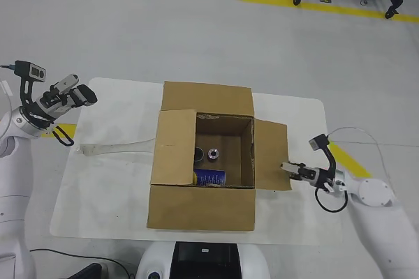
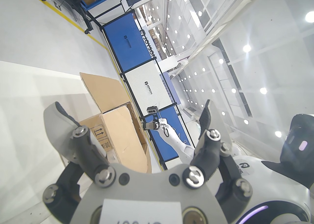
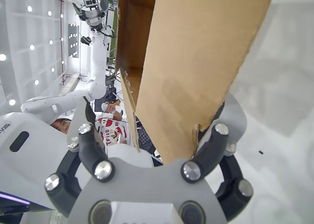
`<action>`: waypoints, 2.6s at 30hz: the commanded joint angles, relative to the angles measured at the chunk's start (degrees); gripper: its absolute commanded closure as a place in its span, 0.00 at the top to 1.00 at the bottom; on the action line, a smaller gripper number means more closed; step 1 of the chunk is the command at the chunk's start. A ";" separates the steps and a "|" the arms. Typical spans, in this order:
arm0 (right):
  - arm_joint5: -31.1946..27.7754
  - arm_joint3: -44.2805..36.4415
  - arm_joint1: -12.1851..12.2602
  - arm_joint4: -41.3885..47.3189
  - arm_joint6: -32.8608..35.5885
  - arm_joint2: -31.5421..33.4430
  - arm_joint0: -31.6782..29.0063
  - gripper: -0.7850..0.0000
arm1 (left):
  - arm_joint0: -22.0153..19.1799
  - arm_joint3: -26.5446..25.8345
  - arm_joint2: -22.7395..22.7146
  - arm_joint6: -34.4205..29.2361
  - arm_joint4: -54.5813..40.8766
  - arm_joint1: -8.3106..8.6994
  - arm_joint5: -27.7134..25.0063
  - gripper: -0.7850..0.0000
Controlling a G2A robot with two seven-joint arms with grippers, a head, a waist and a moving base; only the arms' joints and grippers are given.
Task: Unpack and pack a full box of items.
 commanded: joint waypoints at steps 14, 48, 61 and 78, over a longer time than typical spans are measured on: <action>0.25 -7.15 1.00 11.03 5.98 3.97 -0.57 1.00 | 0.00 0.00 0.00 0.00 0.00 0.00 0.00 1.00; 0.96 -20.50 -1.42 -10.11 -3.81 -13.82 6.22 1.00 | 0.00 0.00 0.00 0.00 0.00 0.00 0.00 1.00; 2.22 -21.33 -1.68 -15.45 -6.19 -16.72 6.64 1.00 | 0.00 0.00 0.00 0.00 0.00 0.00 0.00 1.00; 1.13 -22.67 1.68 -4.17 -1.14 -1.54 -3.51 1.00 | 0.00 0.00 0.00 0.00 0.00 0.00 0.00 1.00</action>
